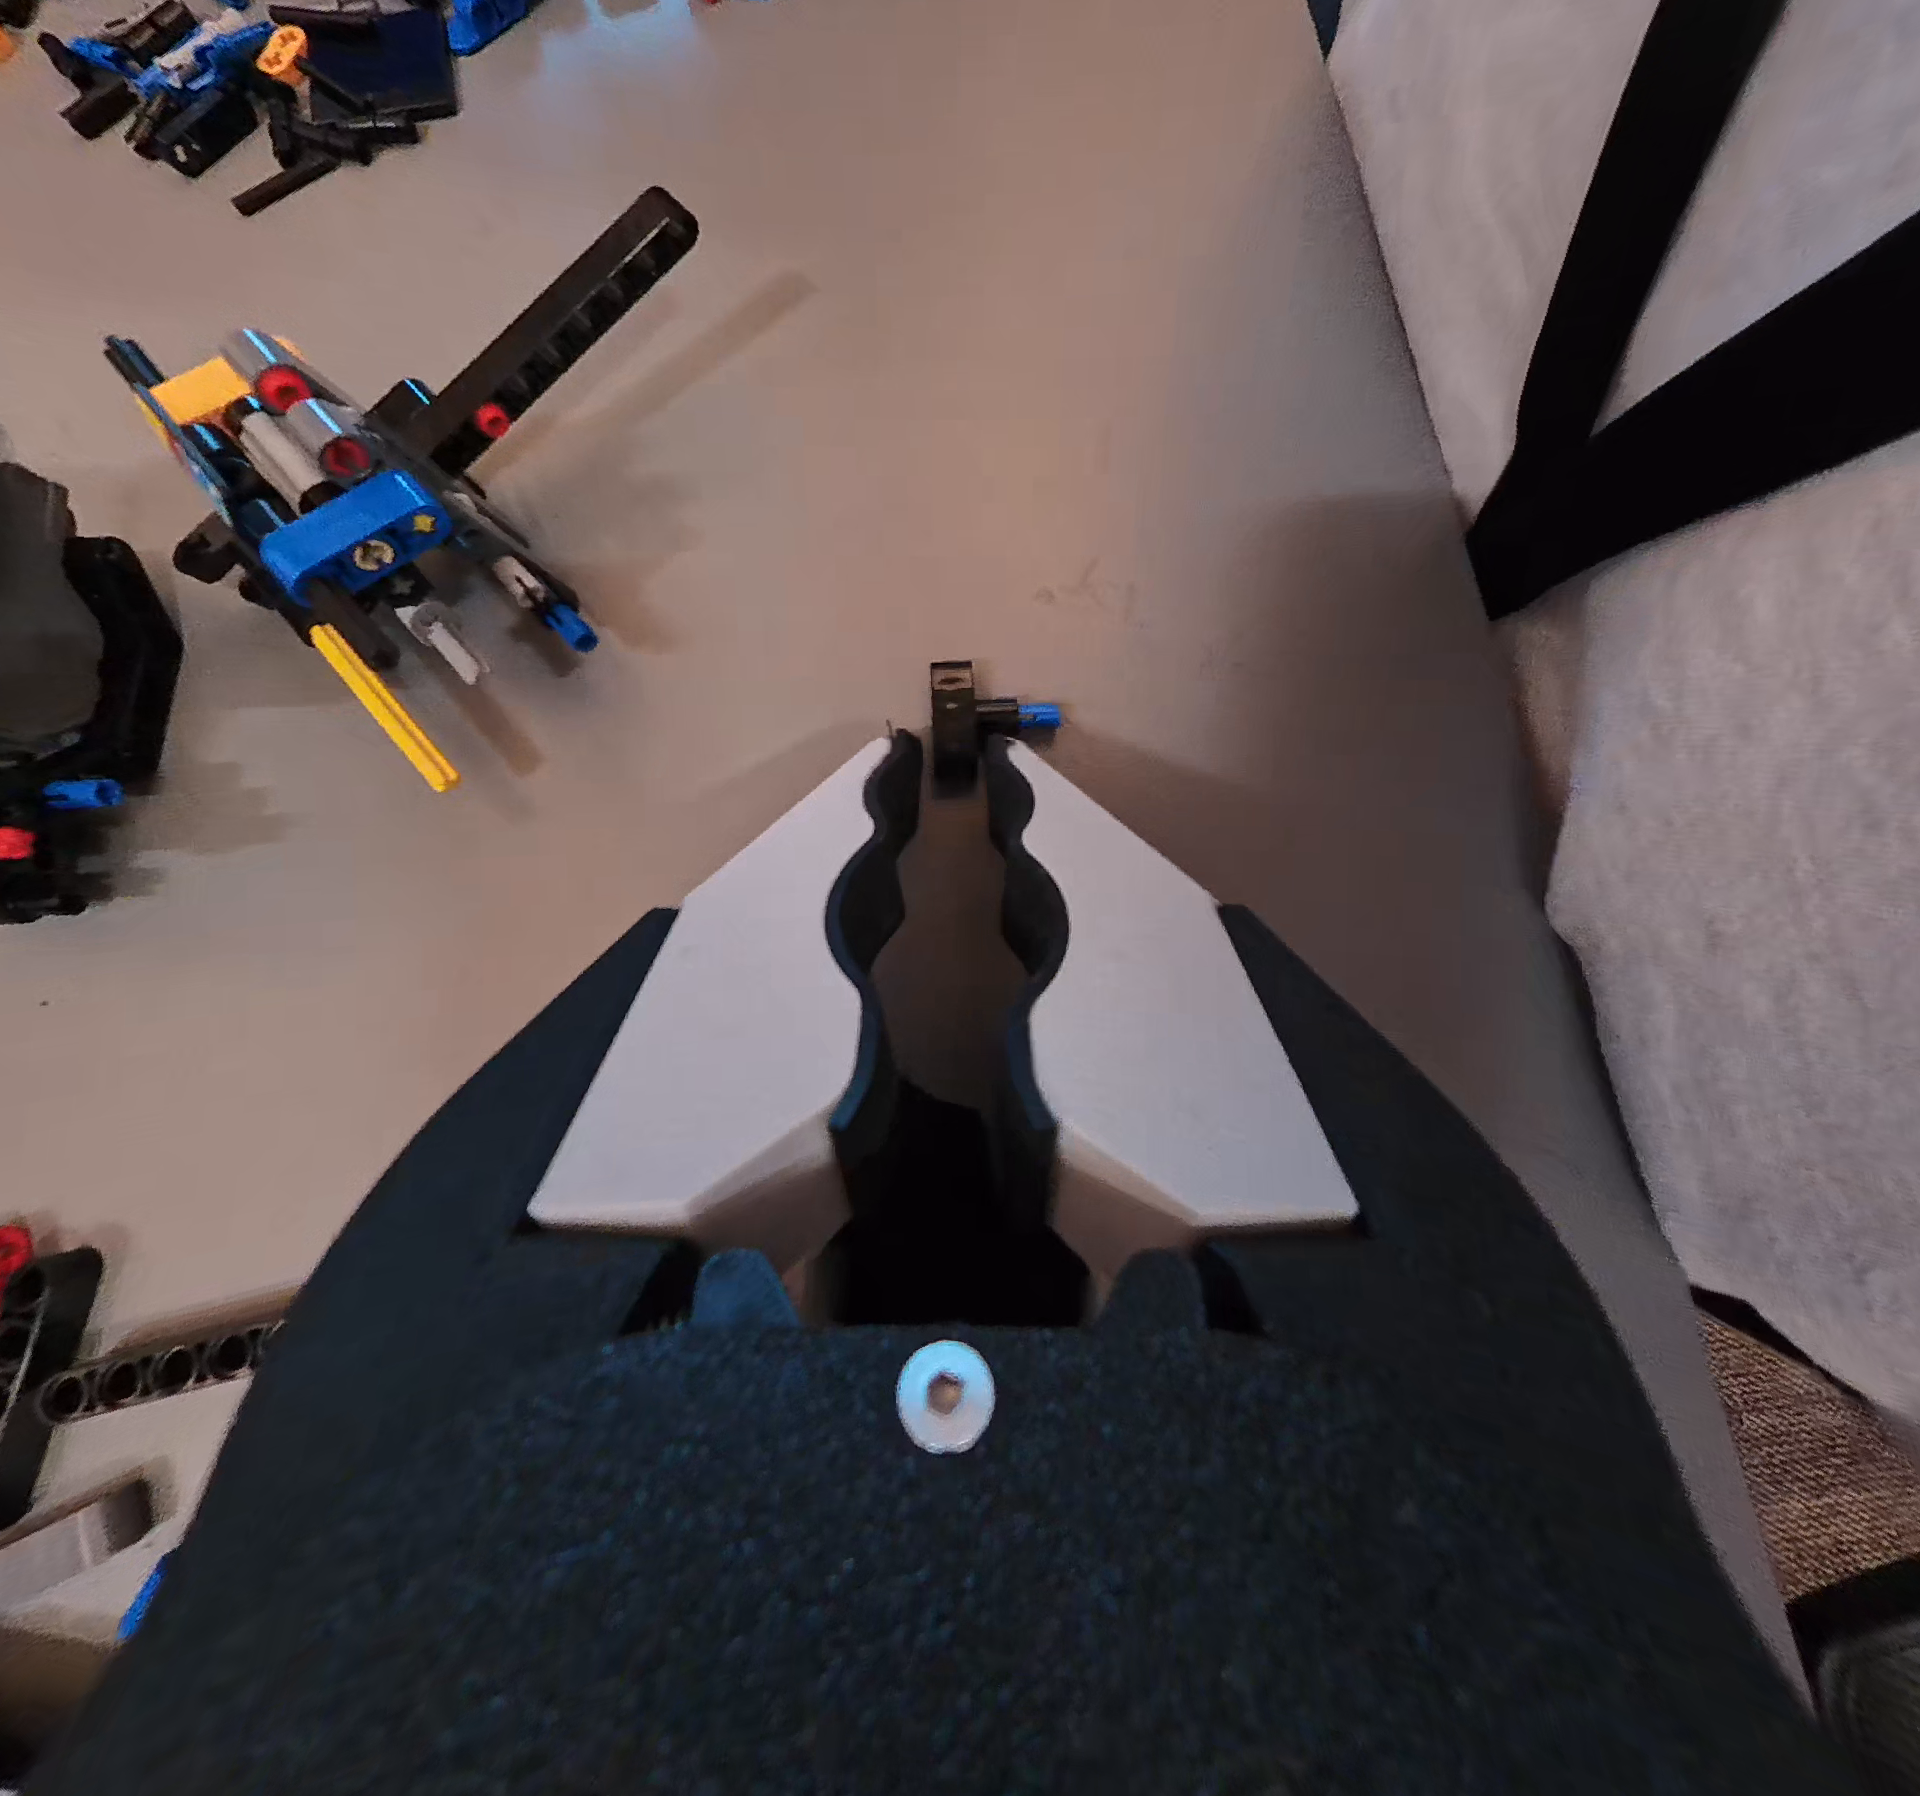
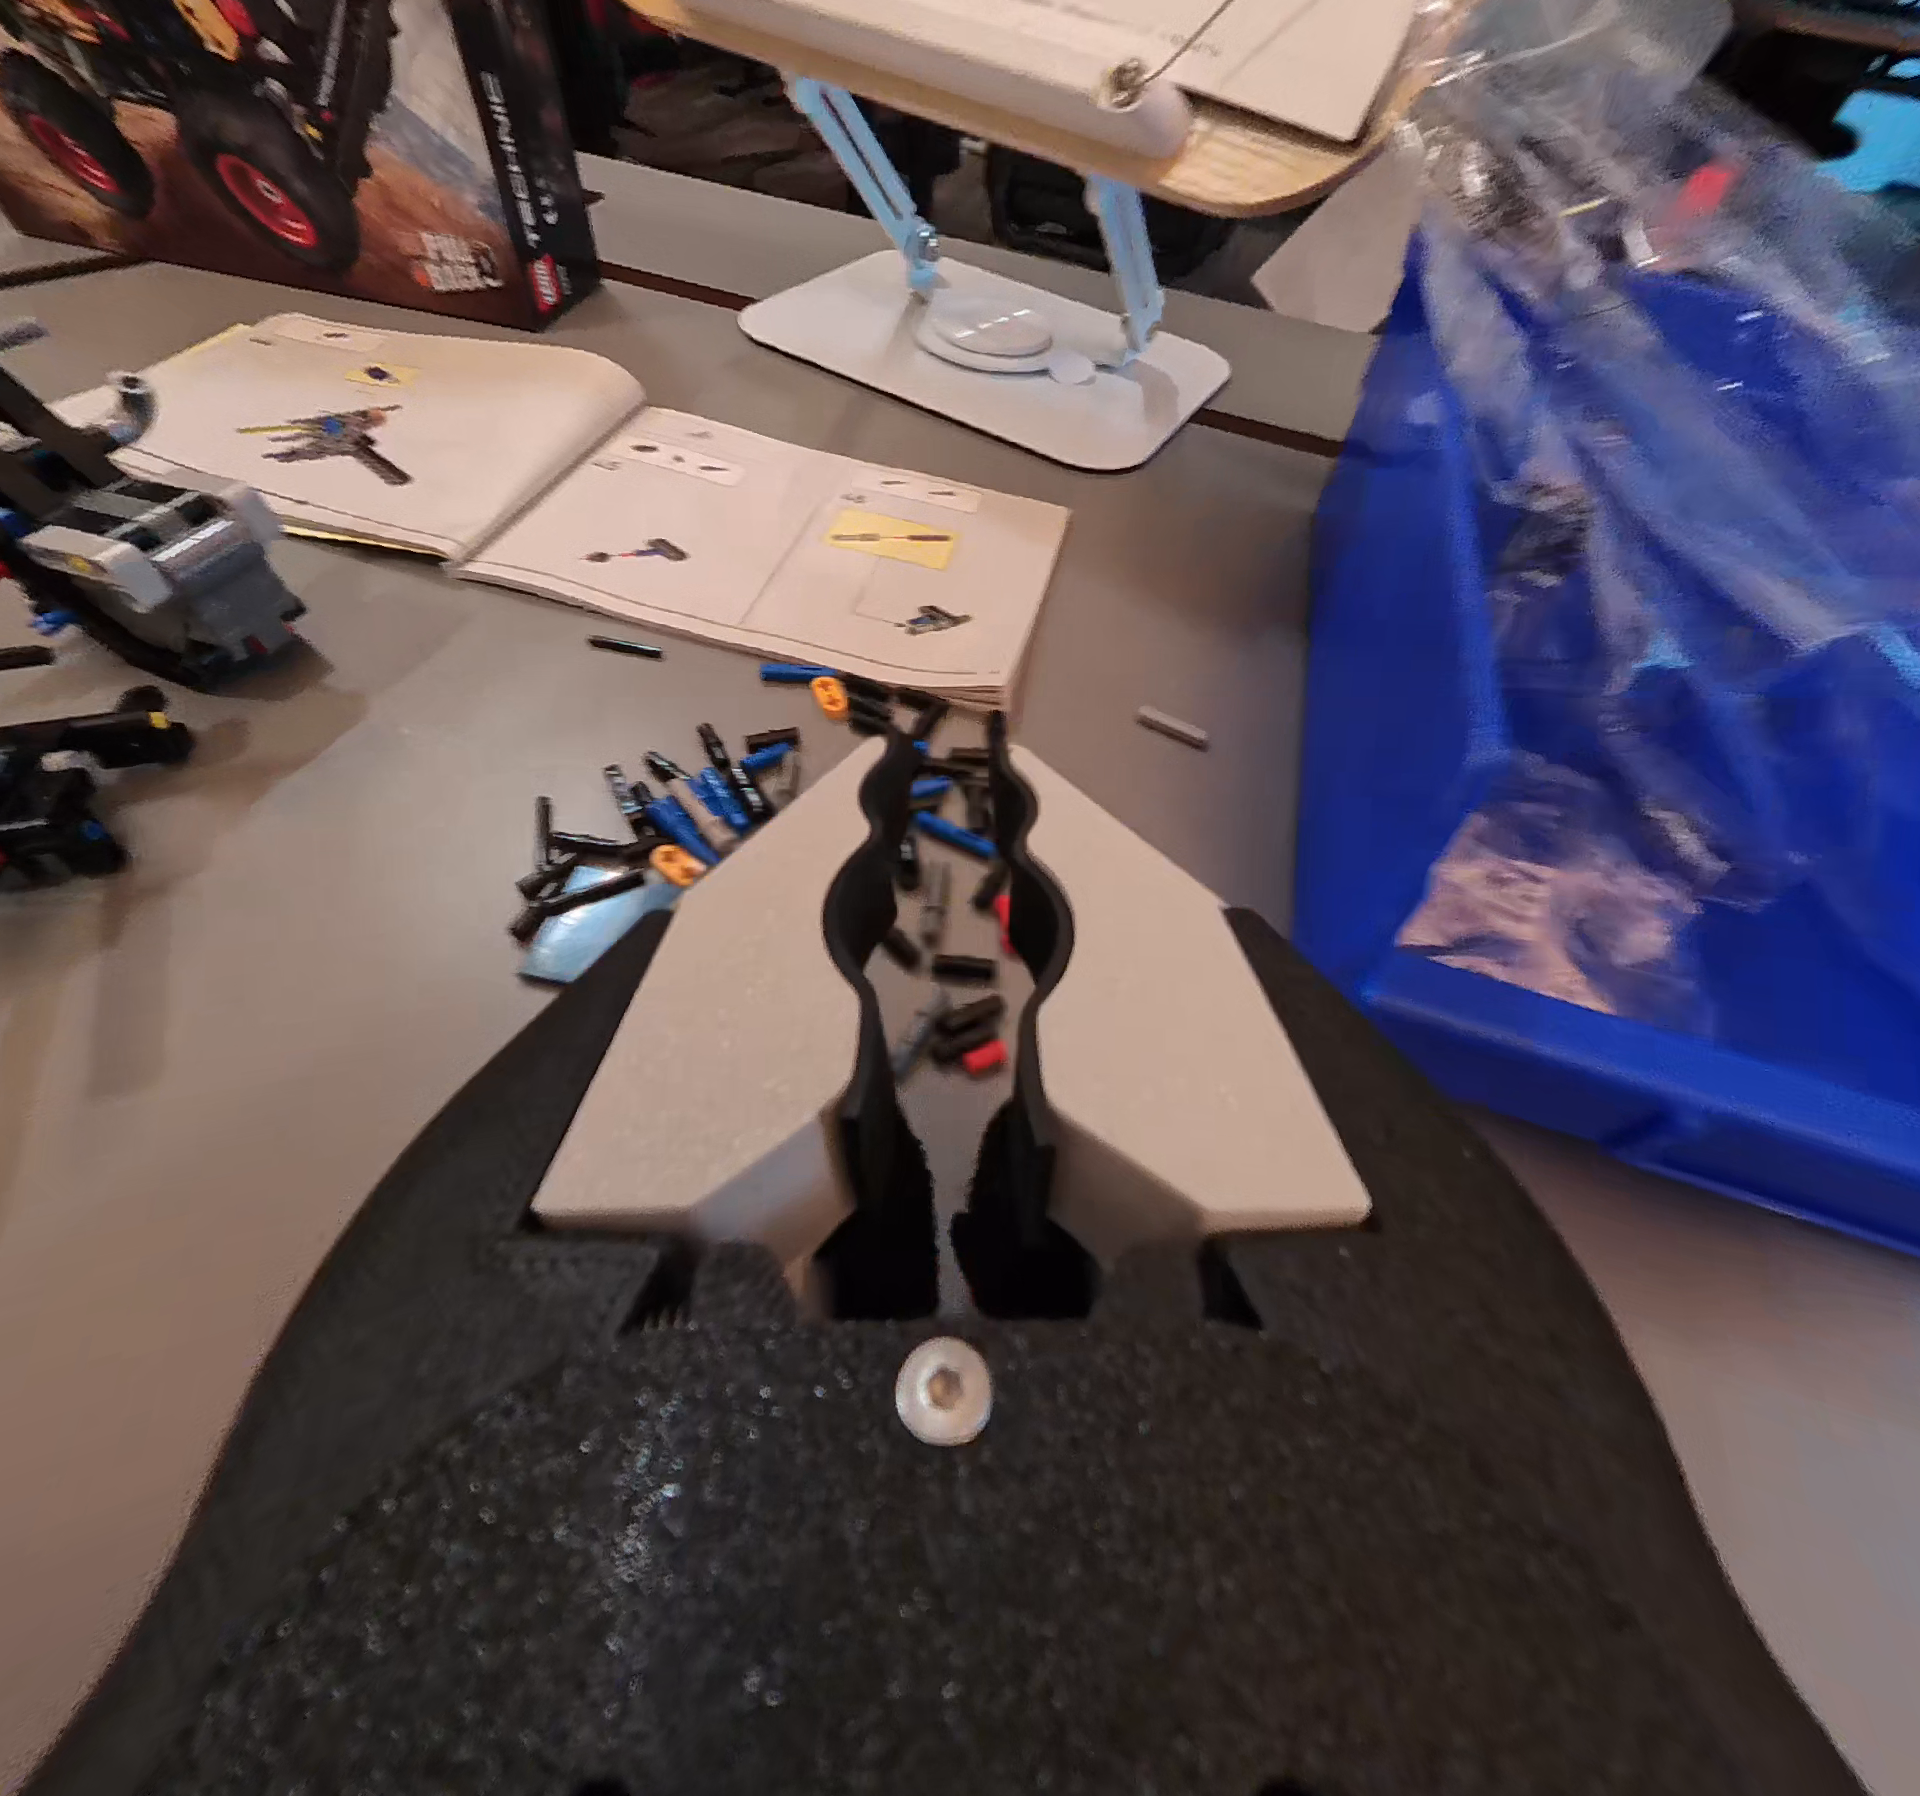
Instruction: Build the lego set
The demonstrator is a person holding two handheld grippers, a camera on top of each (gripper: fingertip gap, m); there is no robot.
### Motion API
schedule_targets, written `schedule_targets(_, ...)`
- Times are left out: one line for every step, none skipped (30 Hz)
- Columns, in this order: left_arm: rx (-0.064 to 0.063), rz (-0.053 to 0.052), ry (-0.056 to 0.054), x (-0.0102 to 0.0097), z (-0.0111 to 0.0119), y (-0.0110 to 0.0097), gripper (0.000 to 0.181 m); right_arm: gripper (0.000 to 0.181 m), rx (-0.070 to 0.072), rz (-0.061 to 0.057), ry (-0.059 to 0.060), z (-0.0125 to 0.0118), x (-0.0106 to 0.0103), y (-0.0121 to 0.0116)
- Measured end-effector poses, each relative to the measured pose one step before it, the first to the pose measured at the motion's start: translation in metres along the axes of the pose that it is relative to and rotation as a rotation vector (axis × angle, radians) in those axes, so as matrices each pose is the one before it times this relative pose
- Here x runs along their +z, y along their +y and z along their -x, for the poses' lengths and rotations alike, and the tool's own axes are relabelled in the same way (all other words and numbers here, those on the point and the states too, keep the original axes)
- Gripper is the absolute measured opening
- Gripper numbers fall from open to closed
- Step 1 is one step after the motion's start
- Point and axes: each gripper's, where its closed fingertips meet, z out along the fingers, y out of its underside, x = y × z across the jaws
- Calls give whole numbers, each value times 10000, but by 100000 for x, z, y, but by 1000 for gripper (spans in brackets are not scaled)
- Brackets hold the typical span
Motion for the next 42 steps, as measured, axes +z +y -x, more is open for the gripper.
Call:
schedule_targets(-38, -2, 14, -11, 23, 8, 12, 14, -137, 52, 201, -766, -262, -119)
schedule_targets(-38, -20, 29, -29, 2, -30, 14, 14, -112, 199, 83, -619, -137, 105)
schedule_targets(-50, -54, 45, -52, -1, -63, 15, 15, -90, 332, 1, -484, -31, 323)
schedule_targets(-78, -87, 42, -100, 36, -102, 16, 16, -88, 212, 130, -632, -21, 213)
schedule_targets(-103, -129, 34, -138, 92, -160, 16, 17, -117, 50, 168, -624, -45, 81)
schedule_targets(-120, -160, 46, -171, 111, -193, 17, 16, -91, 83, 75, -453, -13, 194)
schedule_targets(-136, -205, 34, -224, 147, -262, 17, 17, 19, 161, 22, -361, 12, 339)
schedule_targets(-147, -269, -10, -269, 218, -348, 18, 16, 74, 119, -61, -177, 19, 328)
schedule_targets(-146, -301, 1, -301, 216, -408, 18, 16, 97, 147, -220, 154, 113, 388)
schedule_targets(-151, -336, -58, -320, 337, -464, 18, 16, 102, 317, -388, 513, 278, 588)
schedule_targets(-165, -341, -115, -311, 435, -476, 18, 16, 16, 410, -503, 852, 444, 666)
schedule_targets(-178, -274, -52, -270, 347, -385, 18, 16, -77, 314, -299, 731, 545, 467)
schedule_targets(-185, -195, 33, -213, 194, -260, 18, 16, -189, 183, -95, 553, 569, 221)
schedule_targets(-146, -117, 82, -145, 47, -148, 18, 14, -244, 183, -162, 672, 557, 163)
schedule_targets(-69, -76, 4, -98, 72, -103, 18, 13, -110, 179, -231, 648, 514, 86)
schedule_targets(5, -60, -78, -58, 91, -73, 17, 13, 36, 149, -168, 359, 440, 5)
schedule_targets(54, -3, -8, -20, -56, 14, 17, 12, 64, 91, -112, 140, 353, -40)
schedule_targets(59, 68, 15, 36, -98, 104, 17, 11, 51, 90, -22, -56, 265, 5)
schedule_targets(62, 86, -32, 64, -37, 130, 17, 10, 19, 165, 60, -214, 226, 146)
schedule_targets(77, 60, -23, 59, -46, 94, 17, 10, -22, 181, 18, -120, 194, 212)
schedule_targets(71, 31, 19, 22, -103, 49, 17, 10, -18, 158, -11, -26, 167, 193)
schedule_targets(35, 18, 3, 13, -37, 19, 17, 9, -30, 145, -36, 55, 161, 191)
schedule_targets(1, 0, 0, -6, -5, 5, 17, 8, -64, 188, -69, 142, 186, 241)
schedule_targets(-21, -16, 18, -25, -4, -18, 17, 8, -89, 102, 12, 39, 155, 118)
schedule_targets(-39, -19, -1, -30, 45, -23, 17, 7, -74, 17, 22, 28, 42, -31)
schedule_targets(-37, -10, -7, -31, 42, -1, 17, 5, -62, 21, -13, 81, 18, -33)
schedule_targets(-22, -6, -10, -27, 49, 2, 17, 5, -74, 23, 9, 40, 17, -16)
schedule_targets(-12, -9, -26, -23, 56, -12, 17, 4, -88, 45, 102, -110, -34, 33)
schedule_targets(-7, -8, -28, -24, 63, -11, 16, 4, -54, -18, 127, -146, -123, -18)
schedule_targets(0, -5, -37, -9, 80, -4, 16, 4, -2, -168, 80, -89, -344, -237)
schedule_targets(14, -28, -75, -39, 121, -42, 16, 4, 63, -329, 52, -53, -635, -514)
schedule_targets(29, -54, -94, -61, 152, -79, 15, 4, 32, -446, -156, 318, -878, -781)
schedule_targets(24, -49, -109, -65, 185, -75, 15, 4, -67, -520, -451, 919, -1017, -954)
schedule_targets(7, -33, -159, -68, 284, -72, 14, 4, -163, -506, -684, 1514, -983, -944)
schedule_targets(-8, -27, -177, -93, 313, -78, 14, 4, -283, -395, -955, 2188, -798, -752)
schedule_targets(-27, -28, -171, -97, 310, -66, 14, 4, -427, -222, -1204, 2854, -511, -415)
schedule_targets(-55, -52, -178, -105, 337, -112, 14, 5, -521, -59, -1231, 3119, -117, -60)
schedule_targets(-68, -73, -111, -110, 232, -142, 13, 5, -480, 131, -1016, 2837, 345, 244)
schedule_targets(-67, -80, -79, -93, 152, -166, 13, 4, -326, 315, -712, 2252, 723, 480)
schedule_targets(-43, -80, -96, -68, 156, -155, 13, 4, -183, 394, -378, 1519, 920, 561)
schedule_targets(-2, -51, -102, -45, 109, -107, 13, 4, -139, 408, -176, 999, 876, 584)
schedule_targets(48, 3, -80, -2, 27, -9, 13, 4, -151, 195, 2, 599, 736, 268)
